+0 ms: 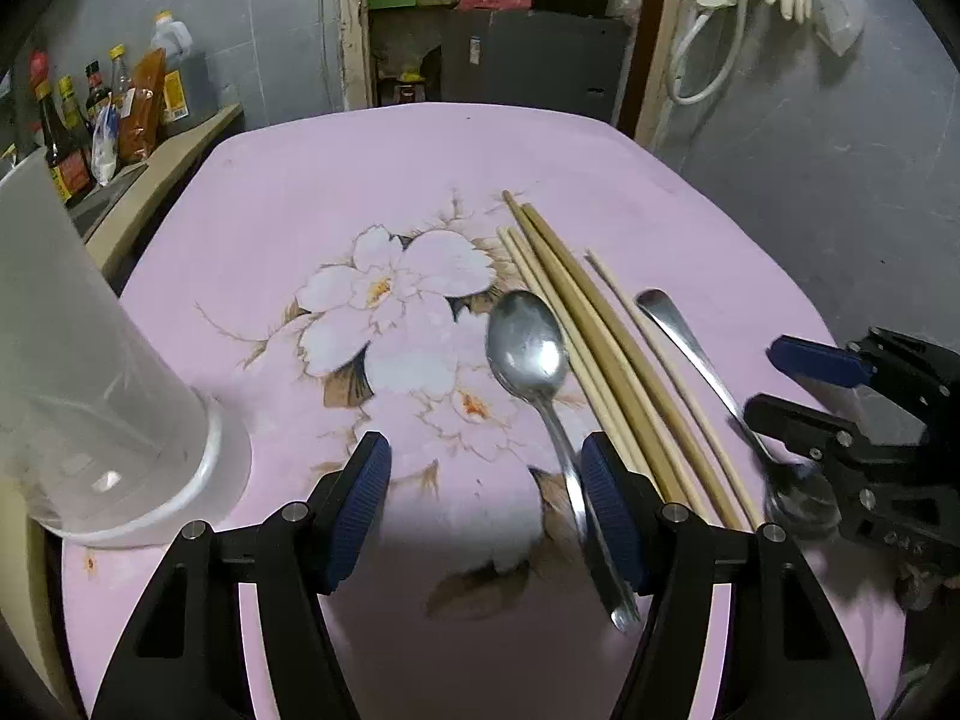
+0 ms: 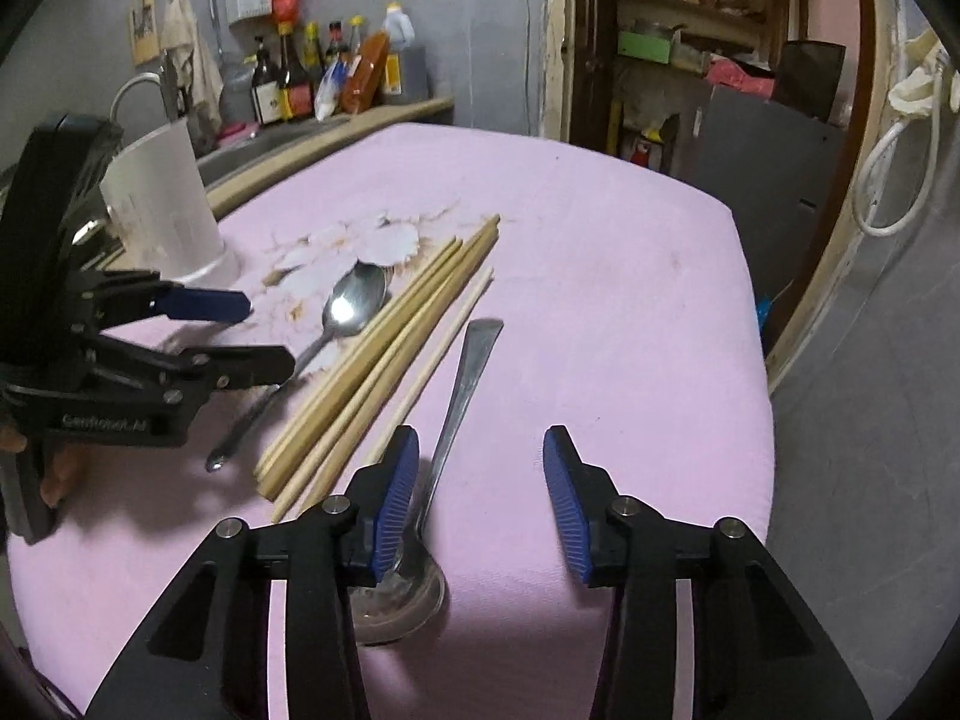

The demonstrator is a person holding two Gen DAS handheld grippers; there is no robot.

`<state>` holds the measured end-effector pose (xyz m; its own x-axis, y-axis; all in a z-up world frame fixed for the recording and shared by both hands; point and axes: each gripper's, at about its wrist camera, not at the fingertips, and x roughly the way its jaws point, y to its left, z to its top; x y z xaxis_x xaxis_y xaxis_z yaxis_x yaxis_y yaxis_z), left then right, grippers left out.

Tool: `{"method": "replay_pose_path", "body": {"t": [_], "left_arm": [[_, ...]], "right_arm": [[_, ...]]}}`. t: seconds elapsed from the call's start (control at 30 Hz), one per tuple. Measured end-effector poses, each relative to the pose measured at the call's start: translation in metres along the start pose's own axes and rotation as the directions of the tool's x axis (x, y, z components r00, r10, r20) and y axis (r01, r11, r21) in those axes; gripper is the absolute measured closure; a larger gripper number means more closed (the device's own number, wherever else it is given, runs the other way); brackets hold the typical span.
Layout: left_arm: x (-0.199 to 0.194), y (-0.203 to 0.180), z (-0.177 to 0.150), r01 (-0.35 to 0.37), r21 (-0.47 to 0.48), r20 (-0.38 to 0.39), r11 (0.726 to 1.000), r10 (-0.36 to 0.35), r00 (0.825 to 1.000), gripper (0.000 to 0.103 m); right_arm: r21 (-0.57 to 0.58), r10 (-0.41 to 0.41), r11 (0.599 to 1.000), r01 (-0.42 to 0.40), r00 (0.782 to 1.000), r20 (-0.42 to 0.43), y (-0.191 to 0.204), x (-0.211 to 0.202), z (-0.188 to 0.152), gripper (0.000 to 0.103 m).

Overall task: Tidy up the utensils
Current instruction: 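Grasp a silver spoon with the left tool while the right tool grasps another silver spoon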

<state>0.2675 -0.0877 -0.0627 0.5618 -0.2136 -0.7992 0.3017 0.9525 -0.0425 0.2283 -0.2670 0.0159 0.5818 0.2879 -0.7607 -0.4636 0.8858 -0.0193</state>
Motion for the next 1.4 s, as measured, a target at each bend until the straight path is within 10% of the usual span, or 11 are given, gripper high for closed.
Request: {"method": "replay_pose_path", "body": {"t": [1.4], "left_arm": [[0.029, 0.024, 0.050, 0.173, -0.052, -0.005, 0.984, -0.173, 0.985, 0.099]], "right_arm": [[0.063, 0.124, 0.991, -0.117, 0.986, -0.109, -0.027, 0.058, 0.053, 0.087]]}}
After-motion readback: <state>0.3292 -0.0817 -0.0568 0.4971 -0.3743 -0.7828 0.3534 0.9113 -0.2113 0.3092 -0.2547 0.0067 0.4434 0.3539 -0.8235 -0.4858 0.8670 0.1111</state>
